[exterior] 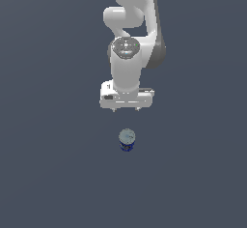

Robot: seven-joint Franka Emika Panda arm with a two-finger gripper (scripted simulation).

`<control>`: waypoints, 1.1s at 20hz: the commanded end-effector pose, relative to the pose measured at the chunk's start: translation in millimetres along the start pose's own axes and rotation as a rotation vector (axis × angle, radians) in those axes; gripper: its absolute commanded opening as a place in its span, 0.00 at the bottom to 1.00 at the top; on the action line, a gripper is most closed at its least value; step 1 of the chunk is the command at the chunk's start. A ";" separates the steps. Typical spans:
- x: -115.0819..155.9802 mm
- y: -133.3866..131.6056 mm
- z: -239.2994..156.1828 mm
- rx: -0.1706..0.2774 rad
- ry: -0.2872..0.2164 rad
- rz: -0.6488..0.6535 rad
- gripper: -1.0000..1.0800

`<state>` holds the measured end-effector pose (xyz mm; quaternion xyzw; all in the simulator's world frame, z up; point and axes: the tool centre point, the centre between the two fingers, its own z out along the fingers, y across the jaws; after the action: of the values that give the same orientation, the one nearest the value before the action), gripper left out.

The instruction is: Pick up the object and move it to a goal position.

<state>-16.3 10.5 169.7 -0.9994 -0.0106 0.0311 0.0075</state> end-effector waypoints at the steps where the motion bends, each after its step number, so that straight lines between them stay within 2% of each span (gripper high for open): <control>1: 4.9 -0.2 1.7 -0.001 0.002 -0.008 0.96; 15: 69.1 -2.5 26.9 -0.016 0.044 -0.117 0.96; 22: 89.0 -3.2 37.5 -0.020 0.058 -0.152 0.96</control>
<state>66.5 16.0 128.7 -0.9965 -0.0835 0.0032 0.0005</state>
